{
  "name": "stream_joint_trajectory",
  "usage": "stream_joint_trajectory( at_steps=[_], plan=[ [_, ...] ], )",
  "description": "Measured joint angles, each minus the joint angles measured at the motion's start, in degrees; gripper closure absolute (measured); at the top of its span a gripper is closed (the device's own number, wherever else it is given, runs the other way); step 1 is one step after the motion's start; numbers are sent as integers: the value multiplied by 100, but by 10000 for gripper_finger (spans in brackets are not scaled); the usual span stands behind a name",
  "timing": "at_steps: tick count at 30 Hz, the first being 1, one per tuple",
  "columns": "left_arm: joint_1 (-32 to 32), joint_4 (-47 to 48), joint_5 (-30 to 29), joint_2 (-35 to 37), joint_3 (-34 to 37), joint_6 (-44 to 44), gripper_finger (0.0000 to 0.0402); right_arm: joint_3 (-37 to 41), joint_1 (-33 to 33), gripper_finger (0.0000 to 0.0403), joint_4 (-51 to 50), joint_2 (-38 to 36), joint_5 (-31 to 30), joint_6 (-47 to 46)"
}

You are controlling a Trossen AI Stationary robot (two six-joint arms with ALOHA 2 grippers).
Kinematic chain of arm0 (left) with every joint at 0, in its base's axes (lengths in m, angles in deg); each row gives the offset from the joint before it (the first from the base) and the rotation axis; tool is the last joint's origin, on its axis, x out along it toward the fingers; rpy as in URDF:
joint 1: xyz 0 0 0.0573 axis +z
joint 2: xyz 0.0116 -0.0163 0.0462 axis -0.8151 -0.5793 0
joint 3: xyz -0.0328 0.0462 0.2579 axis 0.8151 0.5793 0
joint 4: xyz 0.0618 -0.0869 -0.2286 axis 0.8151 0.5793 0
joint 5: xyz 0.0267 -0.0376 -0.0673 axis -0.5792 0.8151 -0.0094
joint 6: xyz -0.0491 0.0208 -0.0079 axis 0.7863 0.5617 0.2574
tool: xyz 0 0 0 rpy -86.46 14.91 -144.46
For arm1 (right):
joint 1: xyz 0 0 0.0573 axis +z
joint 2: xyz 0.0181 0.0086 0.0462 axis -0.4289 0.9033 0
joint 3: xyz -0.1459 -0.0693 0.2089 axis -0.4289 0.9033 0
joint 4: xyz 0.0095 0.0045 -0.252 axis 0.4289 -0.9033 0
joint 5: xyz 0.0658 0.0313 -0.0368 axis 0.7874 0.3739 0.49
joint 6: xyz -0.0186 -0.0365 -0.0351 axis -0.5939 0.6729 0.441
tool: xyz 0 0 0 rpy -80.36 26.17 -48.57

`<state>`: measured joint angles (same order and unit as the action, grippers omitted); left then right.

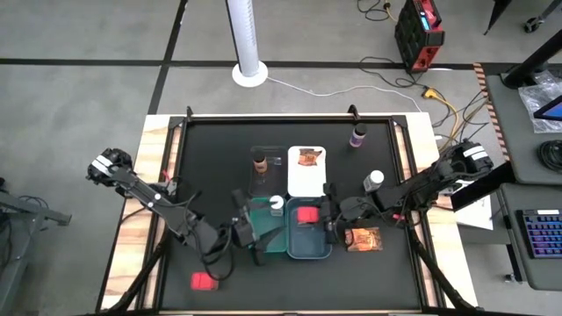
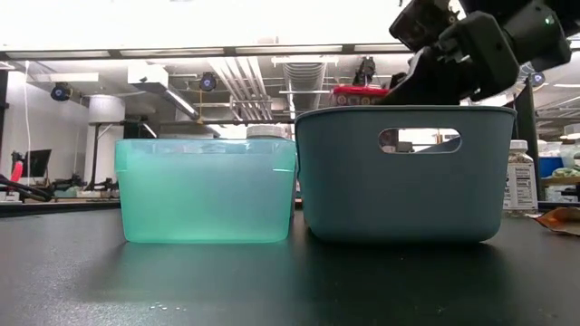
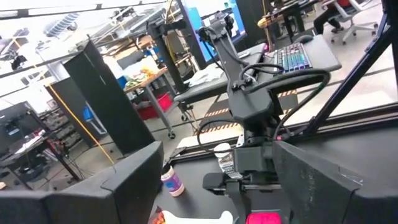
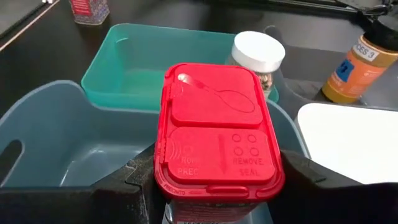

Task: Sort spices by type
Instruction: Put the top red seasoning can into the blue bin

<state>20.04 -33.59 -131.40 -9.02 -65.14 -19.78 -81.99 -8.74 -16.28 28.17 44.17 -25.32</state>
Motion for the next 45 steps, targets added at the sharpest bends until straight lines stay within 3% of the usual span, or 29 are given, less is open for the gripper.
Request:
stream_joint_trajectory(
  at_steps=[29,37,45],
  plan=[
    [-11,107,-18,-9,7,230,117,141,-95,206,331,487,10,134],
    [-11,113,-18,-9,7,232,117,137,-115,104,353,481,-23,144],
    [-11,150,-18,-9,7,278,117,141,-111,117,199,116,-42,140]
  ],
)
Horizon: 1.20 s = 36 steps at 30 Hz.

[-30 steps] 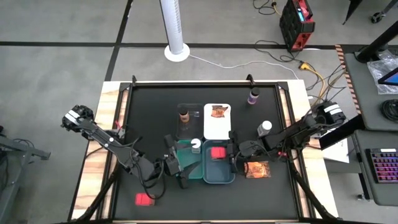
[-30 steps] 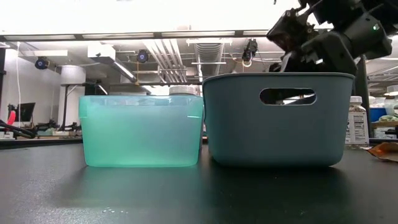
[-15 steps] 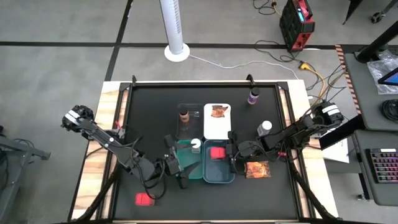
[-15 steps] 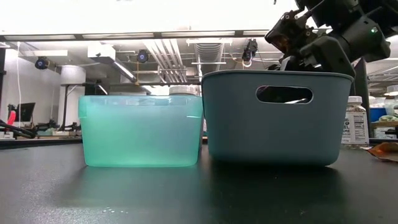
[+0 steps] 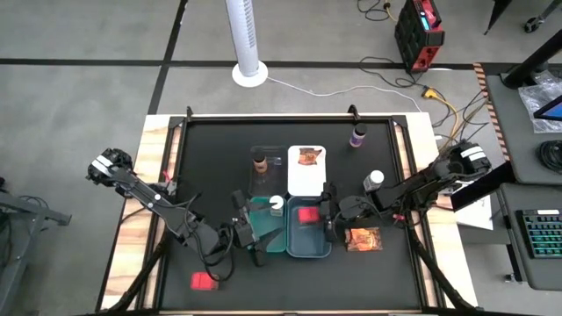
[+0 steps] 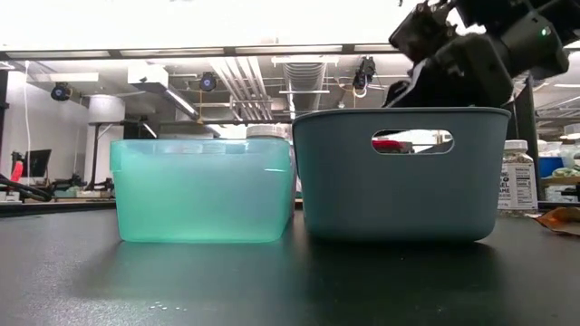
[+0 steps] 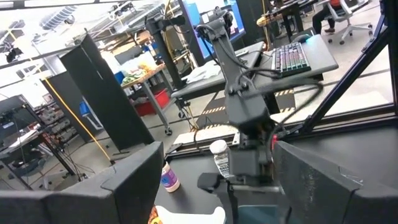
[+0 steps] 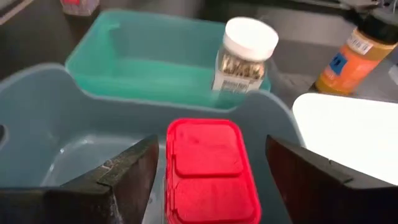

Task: Sort spices by type
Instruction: Put the top red seasoning can into the blue bin

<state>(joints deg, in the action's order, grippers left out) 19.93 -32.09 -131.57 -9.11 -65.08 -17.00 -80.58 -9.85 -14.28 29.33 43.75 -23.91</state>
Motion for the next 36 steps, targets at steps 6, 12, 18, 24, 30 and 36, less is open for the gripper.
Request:
stream_joint_trajectory(
  at_steps=[6,12,18,24,30,36],
  plan=[
    [0,141,1,-2,2,113,117,2,7,150,-388,-594,90,-24],
    [9,191,0,-24,2,156,117,-165,197,245,-596,-638,585,-127],
    [98,183,1,-24,2,164,117,-1004,437,381,-1560,157,571,72],
    [92,217,1,-24,2,219,117,-1652,429,392,-2452,853,307,-94],
    [92,352,2,-24,24,374,117,-1923,433,394,-2665,1031,67,-77],
    [92,490,1,-24,53,530,117,-1998,428,394,-2655,920,-378,54]
  ],
)
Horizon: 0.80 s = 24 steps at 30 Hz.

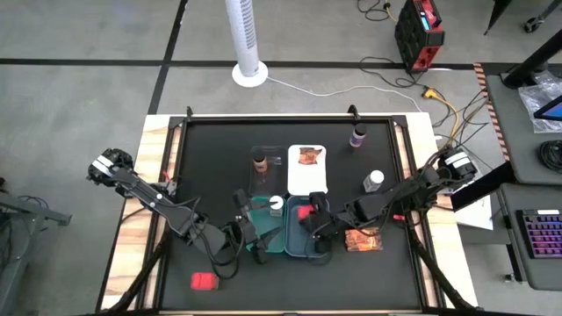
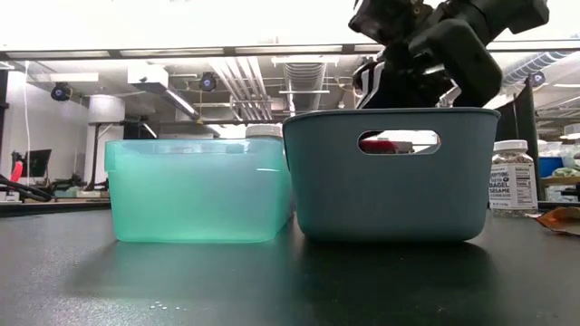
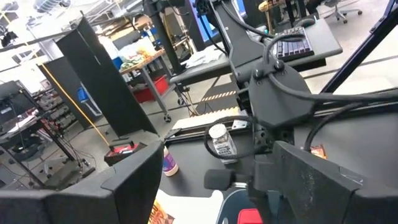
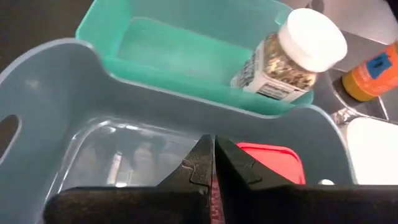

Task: Sort spices by type
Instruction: Put the top red seasoning can into the blue bin, then put the white seasoning bottle into the white bin

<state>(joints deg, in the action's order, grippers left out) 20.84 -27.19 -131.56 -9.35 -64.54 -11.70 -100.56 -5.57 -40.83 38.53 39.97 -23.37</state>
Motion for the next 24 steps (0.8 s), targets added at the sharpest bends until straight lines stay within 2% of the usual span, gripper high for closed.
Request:
stream_joint_trajectory(
  at_steps=[4,9,16,20,24],
  plan=[
    [0,4,-1,0,47,26,117,2,-13,394,-8,-2,-23,102],
    [0,7,-1,0,100,71,117,4,-9,394,-7,-2,-435,255],
    [0,0,-1,2,100,86,117,10,-1,394,-11,-32,-454,364],
    [0,3,-1,1,100,101,117,11,129,394,-95,-293,-453,400],
    [-9,76,-1,2,100,321,117,-4,321,394,-648,-774,-439,244]
  ],
)
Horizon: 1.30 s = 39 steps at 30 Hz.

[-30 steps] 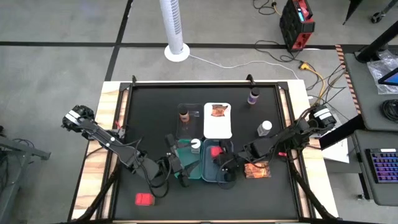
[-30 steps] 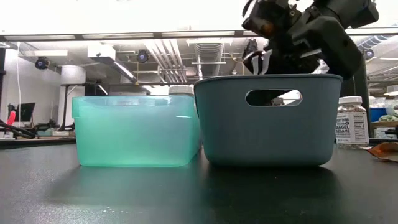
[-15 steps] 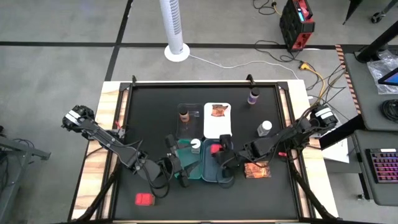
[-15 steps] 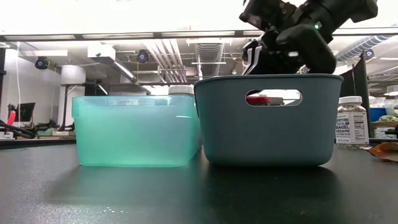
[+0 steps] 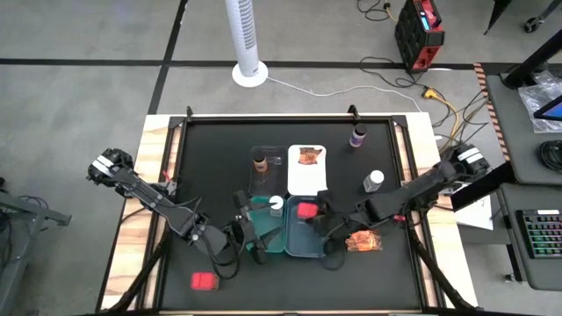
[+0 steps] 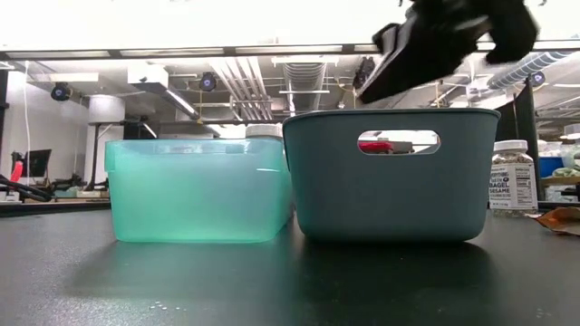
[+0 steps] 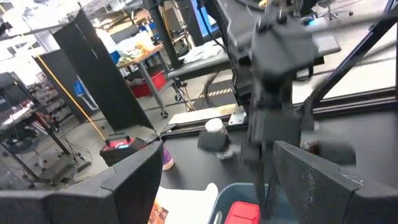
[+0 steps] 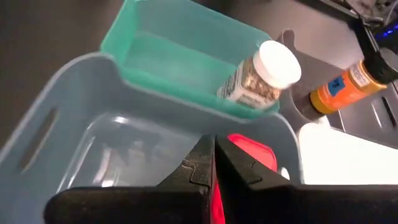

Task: Sort spices by type
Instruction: Put the white seasoning bottle into the white bin

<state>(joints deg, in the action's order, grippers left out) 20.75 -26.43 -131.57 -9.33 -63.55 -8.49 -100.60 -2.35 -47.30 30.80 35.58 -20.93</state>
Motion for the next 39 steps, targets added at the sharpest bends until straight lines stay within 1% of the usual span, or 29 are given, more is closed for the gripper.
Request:
stream_joint_trajectory(
  at_steps=[4,7,10,13,15,20,23,27,29,32,36,39],
  plan=[
    [-16,249,2,0,0,445,117,8,245,394,-810,-567,-11,-577],
    [-65,624,47,0,-12,958,117,15,457,394,-1611,-917,4,-1362],
    [-107,1062,430,0,-33,1489,117,17,711,394,-2314,-1152,0,-2023],
    [-124,1315,890,0,-48,1937,117,17,941,394,-2872,-1262,2,-2562],
    [-126,1544,1078,0,-48,2225,117,17,1070,394,-3231,-1301,5,-2899],
    [-126,2197,1110,0,-48,2983,117,22,1186,394,-4147,-1318,-1,-3708],
    [-126,2407,1164,0,-48,3340,117,22,1187,394,-4814,-1321,1,-4137],
    [-126,2487,1609,8,-48,3570,117,22,1184,394,-6091,-1387,2,-4893],
    [-126,2595,1844,11,-95,3641,117,26,1182,394,-6573,-1444,0,-5221],
    [-126,3145,2024,11,-351,3899,117,26,1144,394,-6859,-1588,-2,-5564],
    [-127,4333,2075,1,-906,4484,117,26,1115,394,-6771,-1842,-7,-5755],
    [-135,5010,2169,-52,-1215,4673,117,26,1115,394,-6747,-1954,-7,-5927]
  ],
)
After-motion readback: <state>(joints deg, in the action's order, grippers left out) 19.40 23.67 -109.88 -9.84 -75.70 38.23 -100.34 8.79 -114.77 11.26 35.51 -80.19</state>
